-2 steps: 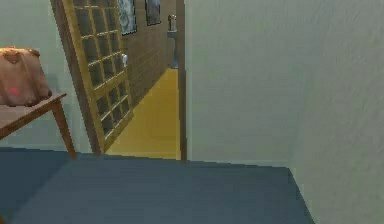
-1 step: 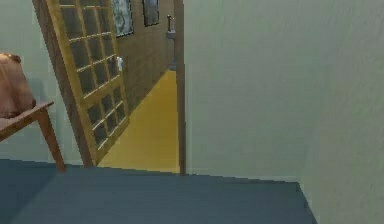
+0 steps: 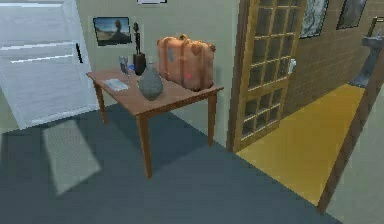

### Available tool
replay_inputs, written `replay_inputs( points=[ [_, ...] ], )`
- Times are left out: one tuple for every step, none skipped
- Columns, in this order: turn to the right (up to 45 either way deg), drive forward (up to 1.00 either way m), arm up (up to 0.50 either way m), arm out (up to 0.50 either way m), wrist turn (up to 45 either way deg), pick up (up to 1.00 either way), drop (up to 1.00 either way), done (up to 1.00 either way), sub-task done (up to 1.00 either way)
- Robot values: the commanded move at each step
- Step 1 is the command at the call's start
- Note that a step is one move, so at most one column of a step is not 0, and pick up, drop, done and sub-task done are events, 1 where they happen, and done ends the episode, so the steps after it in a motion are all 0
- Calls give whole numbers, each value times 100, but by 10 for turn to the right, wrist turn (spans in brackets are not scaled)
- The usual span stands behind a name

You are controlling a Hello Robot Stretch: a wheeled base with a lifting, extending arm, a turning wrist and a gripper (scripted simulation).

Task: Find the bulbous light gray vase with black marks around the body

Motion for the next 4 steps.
replay_inputs(
  points=[
    [-60, 0, 0, 0, 0, 0, 0, 0, 0],
    [0, 75, 0, 0, 0, 0, 0, 0, 0],
    [-90, 0, 0, 0, 0, 0, 0, 0, 0],
    [0, 0, 0, 0, 0, 0, 0, 100, 0]
  ],
)
